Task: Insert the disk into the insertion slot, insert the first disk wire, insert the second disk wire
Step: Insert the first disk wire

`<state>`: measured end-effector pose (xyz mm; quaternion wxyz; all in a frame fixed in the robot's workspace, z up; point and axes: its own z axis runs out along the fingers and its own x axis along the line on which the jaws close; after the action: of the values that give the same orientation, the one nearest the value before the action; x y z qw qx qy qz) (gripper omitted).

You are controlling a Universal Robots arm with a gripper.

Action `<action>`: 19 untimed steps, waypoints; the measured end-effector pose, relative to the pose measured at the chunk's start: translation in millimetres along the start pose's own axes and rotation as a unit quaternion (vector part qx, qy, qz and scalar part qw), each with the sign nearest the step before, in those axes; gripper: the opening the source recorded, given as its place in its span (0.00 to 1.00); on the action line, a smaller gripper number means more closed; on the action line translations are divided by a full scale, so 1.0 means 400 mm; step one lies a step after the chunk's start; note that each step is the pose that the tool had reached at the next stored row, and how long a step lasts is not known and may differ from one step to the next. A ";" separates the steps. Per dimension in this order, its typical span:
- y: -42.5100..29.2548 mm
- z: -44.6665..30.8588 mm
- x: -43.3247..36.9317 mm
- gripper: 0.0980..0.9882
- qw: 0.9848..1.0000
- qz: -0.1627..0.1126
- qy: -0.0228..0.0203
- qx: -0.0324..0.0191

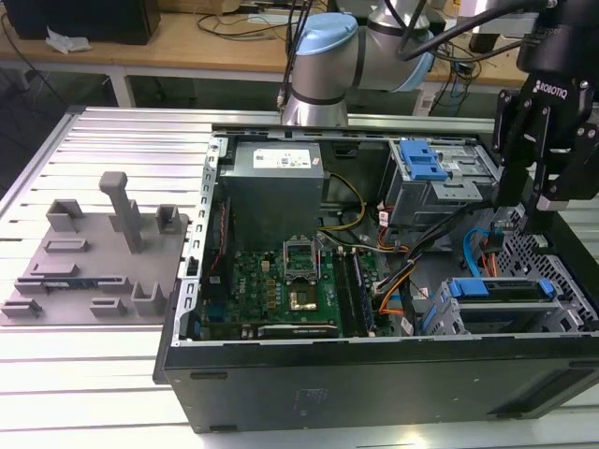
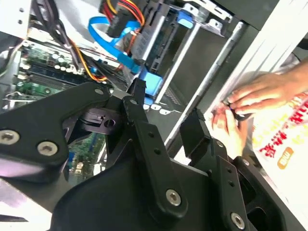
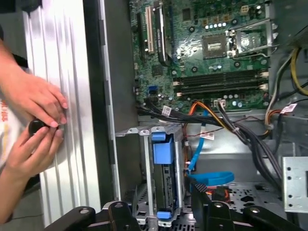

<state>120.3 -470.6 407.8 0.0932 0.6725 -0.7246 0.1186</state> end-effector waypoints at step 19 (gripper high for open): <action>-0.038 -0.001 -0.133 0.52 0.999 0.021 0.048 -0.004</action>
<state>139.4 -420.7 393.3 0.1285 0.6505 -0.7334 0.1495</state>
